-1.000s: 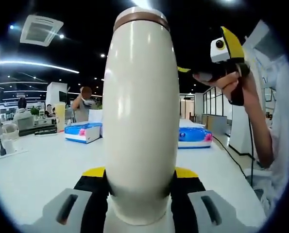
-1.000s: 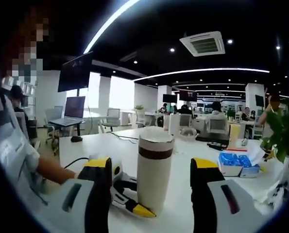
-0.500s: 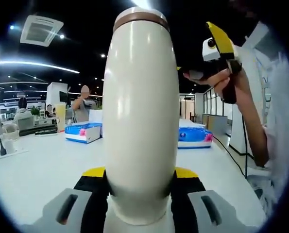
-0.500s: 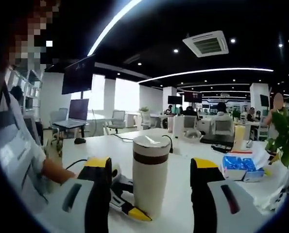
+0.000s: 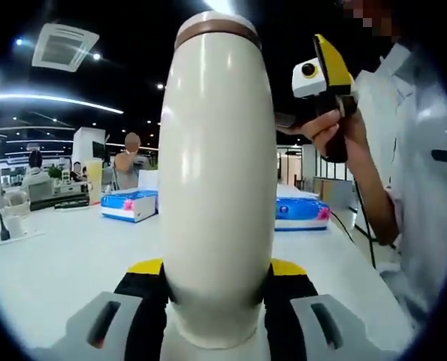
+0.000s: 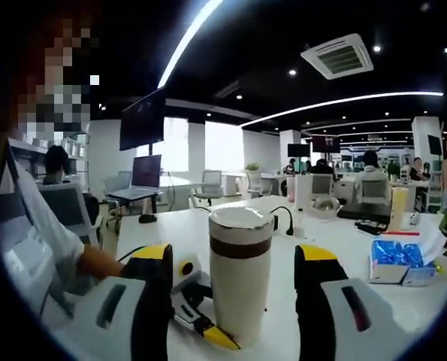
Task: Grasp the water cup twist off the cup lid place the cup lid on the table
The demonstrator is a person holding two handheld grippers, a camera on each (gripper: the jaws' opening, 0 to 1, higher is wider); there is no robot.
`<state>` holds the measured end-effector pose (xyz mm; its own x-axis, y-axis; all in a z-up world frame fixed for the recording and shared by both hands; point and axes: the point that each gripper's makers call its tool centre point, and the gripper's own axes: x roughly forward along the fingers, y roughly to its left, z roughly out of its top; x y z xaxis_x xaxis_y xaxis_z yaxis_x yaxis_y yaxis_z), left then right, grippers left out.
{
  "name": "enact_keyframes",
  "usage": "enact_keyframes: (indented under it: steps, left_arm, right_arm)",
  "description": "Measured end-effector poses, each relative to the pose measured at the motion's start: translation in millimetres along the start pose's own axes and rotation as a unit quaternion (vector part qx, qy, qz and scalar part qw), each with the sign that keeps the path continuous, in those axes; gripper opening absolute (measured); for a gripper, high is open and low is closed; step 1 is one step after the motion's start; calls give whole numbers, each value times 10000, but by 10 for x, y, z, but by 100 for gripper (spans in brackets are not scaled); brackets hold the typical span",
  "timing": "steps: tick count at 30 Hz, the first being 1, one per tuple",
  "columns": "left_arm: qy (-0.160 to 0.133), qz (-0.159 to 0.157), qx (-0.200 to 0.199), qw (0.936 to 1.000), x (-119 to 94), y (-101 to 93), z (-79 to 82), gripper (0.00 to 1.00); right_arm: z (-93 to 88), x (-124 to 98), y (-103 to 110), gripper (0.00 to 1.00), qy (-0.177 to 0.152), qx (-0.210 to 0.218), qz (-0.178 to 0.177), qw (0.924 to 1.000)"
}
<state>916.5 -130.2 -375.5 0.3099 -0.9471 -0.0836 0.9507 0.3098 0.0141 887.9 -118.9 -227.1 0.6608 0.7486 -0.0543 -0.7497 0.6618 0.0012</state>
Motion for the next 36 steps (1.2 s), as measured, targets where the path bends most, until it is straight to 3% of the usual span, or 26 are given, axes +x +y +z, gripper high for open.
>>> enact_keyframes:
  steps: [5,9,12,23,36]
  left_arm:
    - [-2,-10,15,10000,-3,1,-1,51]
    - [3,-7,18,10000,-5,-2,-2,51]
    - [2,-7,8,10000,-3,-4,-2,51]
    - [2,-5,-10,10000,9,-16,-7,51]
    - [4,5,-10,10000,14,-10,-17,51]
  right_arm:
    - [-44,117,23,67,60,-20,25,10000]
    - [66,137,81,67,-79,-68,-42,9999]
    - [152,162,48,66,-208,-87,-318,9992]
    - [178,287,5,59,-402,-29,-997,9942]
    - [195,314,-54,51,-498,70,-1531,9869]
